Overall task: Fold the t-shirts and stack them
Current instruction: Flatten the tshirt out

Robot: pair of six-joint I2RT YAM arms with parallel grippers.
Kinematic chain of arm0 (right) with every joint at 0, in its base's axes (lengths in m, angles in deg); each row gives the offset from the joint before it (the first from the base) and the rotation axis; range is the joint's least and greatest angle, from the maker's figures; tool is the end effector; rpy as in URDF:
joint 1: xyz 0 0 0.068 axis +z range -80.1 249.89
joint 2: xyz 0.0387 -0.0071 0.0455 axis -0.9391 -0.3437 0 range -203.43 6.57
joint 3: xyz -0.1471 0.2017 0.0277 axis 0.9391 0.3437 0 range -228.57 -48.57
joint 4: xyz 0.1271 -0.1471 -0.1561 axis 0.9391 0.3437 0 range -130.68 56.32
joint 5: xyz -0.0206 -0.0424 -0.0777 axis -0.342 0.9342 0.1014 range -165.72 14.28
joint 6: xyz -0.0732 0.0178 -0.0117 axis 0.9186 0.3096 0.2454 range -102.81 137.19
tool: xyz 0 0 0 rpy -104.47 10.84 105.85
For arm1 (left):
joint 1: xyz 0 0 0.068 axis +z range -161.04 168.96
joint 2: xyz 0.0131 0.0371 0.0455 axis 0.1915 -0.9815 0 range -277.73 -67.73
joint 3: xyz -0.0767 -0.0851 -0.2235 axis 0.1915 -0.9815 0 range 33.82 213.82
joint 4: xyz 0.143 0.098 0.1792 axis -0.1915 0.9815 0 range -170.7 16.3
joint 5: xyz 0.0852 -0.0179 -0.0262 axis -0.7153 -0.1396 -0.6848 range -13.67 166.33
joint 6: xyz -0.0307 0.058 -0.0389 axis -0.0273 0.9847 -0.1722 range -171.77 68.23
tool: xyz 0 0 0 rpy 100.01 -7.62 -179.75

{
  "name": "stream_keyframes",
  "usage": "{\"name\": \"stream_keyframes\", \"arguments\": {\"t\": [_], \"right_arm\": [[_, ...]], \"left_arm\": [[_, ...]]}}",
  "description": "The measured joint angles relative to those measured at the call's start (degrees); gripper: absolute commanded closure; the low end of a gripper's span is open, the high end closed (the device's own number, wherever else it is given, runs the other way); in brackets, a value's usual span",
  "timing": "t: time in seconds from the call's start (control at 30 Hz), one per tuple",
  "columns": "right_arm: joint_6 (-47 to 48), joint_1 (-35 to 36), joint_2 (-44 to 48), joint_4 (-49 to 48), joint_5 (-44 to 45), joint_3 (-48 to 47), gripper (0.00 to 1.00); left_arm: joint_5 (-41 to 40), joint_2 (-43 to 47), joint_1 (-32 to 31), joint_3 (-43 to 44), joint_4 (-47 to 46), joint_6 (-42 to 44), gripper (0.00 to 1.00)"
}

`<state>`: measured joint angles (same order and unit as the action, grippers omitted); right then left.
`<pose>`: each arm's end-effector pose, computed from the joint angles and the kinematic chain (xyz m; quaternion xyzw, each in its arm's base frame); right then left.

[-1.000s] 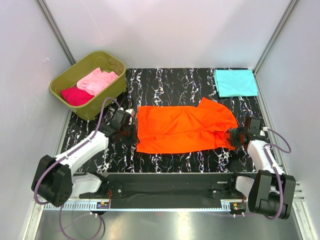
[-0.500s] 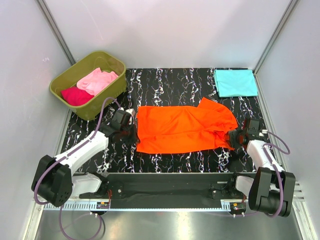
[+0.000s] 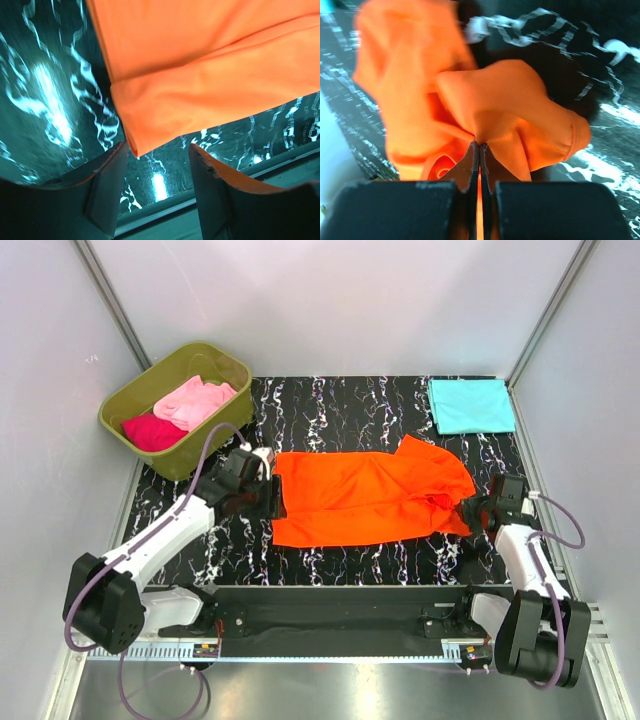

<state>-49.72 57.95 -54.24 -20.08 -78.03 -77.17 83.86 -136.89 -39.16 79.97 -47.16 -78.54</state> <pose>0.2101 -0.0419 0.1411 0.5969 0.7360 0.1640 0.2740 0.2140 -0.1240 0.1885 0.0302 0.9553 -0.1882 0.2259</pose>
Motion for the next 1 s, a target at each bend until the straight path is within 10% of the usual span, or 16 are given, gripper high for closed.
{"name": "stream_keyframes", "arguments": {"t": [0.5,1.0], "right_arm": [[13.42,-0.50,-5.05,1.81,-1.14,-12.22,1.00],[17.75,-0.79,-7.56,1.57,-5.86,-12.61,0.74]], "left_arm": [[7.06,-18.36,4.11,12.35,4.15,16.11,0.45],[15.52,-26.69,4.87,12.35,2.34,20.31,0.57]]}}
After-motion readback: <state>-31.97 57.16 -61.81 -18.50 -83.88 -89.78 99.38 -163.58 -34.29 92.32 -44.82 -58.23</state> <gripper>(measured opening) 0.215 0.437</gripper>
